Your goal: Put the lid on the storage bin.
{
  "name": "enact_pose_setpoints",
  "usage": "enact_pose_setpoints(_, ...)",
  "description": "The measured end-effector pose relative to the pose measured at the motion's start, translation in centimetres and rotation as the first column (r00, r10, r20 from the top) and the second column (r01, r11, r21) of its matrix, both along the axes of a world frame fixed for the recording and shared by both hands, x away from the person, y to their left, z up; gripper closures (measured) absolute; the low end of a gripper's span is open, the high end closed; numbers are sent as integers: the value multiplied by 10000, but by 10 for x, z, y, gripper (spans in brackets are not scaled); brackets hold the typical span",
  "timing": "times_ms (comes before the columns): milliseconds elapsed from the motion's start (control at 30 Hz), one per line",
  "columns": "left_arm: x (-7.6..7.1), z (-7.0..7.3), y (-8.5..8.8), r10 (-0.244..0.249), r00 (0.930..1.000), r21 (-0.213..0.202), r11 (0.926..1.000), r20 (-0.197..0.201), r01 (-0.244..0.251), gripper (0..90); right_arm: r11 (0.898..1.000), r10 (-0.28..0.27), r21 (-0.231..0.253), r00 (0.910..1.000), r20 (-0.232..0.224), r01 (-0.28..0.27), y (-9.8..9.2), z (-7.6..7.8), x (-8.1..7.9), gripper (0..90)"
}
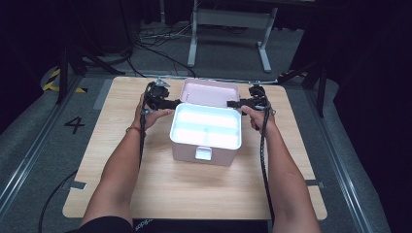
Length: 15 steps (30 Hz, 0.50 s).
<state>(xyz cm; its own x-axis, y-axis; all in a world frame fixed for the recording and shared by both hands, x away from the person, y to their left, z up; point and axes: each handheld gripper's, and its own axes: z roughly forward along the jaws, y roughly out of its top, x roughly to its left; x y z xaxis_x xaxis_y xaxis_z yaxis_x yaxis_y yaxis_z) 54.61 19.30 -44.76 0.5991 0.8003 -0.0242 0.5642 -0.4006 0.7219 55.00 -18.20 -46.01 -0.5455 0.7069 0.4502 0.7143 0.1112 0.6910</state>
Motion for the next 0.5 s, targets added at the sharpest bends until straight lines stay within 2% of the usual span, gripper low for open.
enact_pose_setpoints(33, 1, -1, 1, 34, 10000, -57, 10000, 13, -34, 354, 10000, -2, 31, 10000, 13, 2, 0, 0, 0, 320)
enact_pose_setpoints(133, 2, 2, 2, 137, 9999, -761, 9970, -53, -141, 363, 10000, -25, -8, 9998, 205, 25, 0, 2, -1, 319)
enact_pose_setpoints(233, 1, 7, 0, -78, 9999, -564, 9984, 100, 83, 424, 9999, -62, -114, 9985, 550, 68, 0, 9, -4, 318)
enact_pose_setpoints(300, 1, 13, 0, -111, 9995, -656, 9978, 303, 131, 446, 9998, -164, 135, 9966, 811, 153, -2, 15, -6, 320)
enact_pose_setpoints(400, 0, 21, -2, -127, 9989, -649, 9978, 455, 157, 465, 9987, -293, 463, 9911, 1302, 234, -6, 24, -9, 334)
enact_pose_setpoints(500, -1, 31, -2, -217, 9973, -567, 9981, 705, 257, 483, 9991, -281, 350, 9830, 1814, 221, -7, 33, -13, 357)
